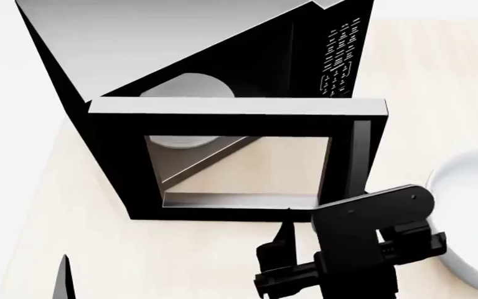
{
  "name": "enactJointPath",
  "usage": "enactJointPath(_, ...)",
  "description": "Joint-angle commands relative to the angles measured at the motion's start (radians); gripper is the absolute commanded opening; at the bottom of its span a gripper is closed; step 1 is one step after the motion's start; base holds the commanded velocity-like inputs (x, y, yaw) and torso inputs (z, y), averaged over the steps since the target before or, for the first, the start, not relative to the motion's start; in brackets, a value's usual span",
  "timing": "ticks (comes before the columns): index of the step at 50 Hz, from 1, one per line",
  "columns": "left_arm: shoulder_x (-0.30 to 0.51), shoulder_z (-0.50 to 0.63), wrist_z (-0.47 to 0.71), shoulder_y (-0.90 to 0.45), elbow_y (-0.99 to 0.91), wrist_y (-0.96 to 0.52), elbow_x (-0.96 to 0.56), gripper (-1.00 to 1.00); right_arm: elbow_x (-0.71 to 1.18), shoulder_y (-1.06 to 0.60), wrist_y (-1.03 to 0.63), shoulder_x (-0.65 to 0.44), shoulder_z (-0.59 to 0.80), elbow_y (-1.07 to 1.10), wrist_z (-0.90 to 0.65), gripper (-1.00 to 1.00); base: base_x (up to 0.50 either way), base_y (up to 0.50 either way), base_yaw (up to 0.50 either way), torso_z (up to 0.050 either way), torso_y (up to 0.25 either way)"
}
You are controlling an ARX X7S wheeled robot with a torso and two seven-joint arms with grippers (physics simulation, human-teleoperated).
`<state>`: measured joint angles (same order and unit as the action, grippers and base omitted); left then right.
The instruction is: Open the microwave.
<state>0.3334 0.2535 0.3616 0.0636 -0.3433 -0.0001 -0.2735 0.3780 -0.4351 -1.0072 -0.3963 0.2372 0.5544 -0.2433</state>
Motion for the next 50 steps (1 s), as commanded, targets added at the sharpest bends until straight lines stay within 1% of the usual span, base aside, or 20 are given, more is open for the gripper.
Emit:
enactJointPath(1,0.002,0.002,0.002,-0.003,0.005,0.003,-0.001,1.0,0.083,-0.023,0.016,-0.002,-0.073,0.154,0.028,1.0,0.0,0.0,0.0,0.0,0.011)
enactJointPath(22,0.007,0.009,0.007,-0.001,0.005,0.009,-0.001,1.0,0.144,0.013,-0.014,-0.038,-0.194,0.242,0.016,1.0,0.0,0.0,0.0,0.0,0.002)
enactJointPath(30,0.008,0.012,0.009,0.002,0.003,0.012,-0.001,1.0,0.196,0.018,-0.068,-0.046,-0.26,0.317,0.0,1.0,0.0,0.0,0.0,0.0,0.0)
enactJointPath(36,0.006,0.019,0.01,0.0,0.007,0.012,0.004,1.0,0.285,-0.023,-0.188,-0.046,-0.334,0.396,-0.026,1.0,0.0,0.0,0.0,0.0,0.0)
enactJointPath(42,0.009,0.019,0.014,0.002,-0.001,0.008,0.0,1.0,0.466,-0.167,-0.422,-0.008,-0.456,0.485,-0.095,1.0,0.0,0.0,0.0,0.0,0.0)
enactJointPath(43,0.01,0.018,0.014,0.002,-0.002,0.007,-0.002,1.0,0.528,-0.213,-0.482,-0.002,-0.483,0.49,-0.136,1.0,0.0,0.0,0.0,0.0,0.0)
enactJointPath(44,0.01,0.018,0.014,0.002,-0.002,0.007,-0.002,1.0,0.575,-0.235,-0.506,-0.002,-0.5,0.49,-0.166,1.0,0.0,0.0,0.0,0.0,0.0)
enactJointPath(45,0.01,0.018,0.014,0.002,-0.002,0.007,-0.003,1.0,0.678,-0.286,-0.561,-0.002,-0.535,0.481,-0.235,1.0,0.0,0.0,0.0,0.0,0.0)
enactJointPath(46,0.011,0.018,0.014,0.003,-0.003,0.007,-0.003,1.0,0.788,-0.31,-0.561,-0.023,-0.546,0.459,-0.32,1.0,0.0,0.0,0.0,0.0,0.0)
enactJointPath(48,0.012,0.017,0.014,0.003,-0.007,0.006,-0.006,1.0,1.084,-0.403,-0.556,-0.091,-0.519,0.386,-0.595,1.0,0.0,0.0,0.0,0.0,0.0)
enactJointPath(49,0.013,0.016,0.014,0.003,-0.007,0.006,-0.008,1.0,1.234,-0.459,-0.532,-0.135,-0.469,0.335,-0.744,1.0,0.0,0.0,0.0,0.0,0.0)
enactJointPath(50,0.014,0.016,0.015,0.003,-0.008,0.006,-0.008,1.0,1.319,-0.499,-0.502,-0.166,-0.426,0.313,-0.837,1.0,0.0,0.0,0.0,0.0,0.0)
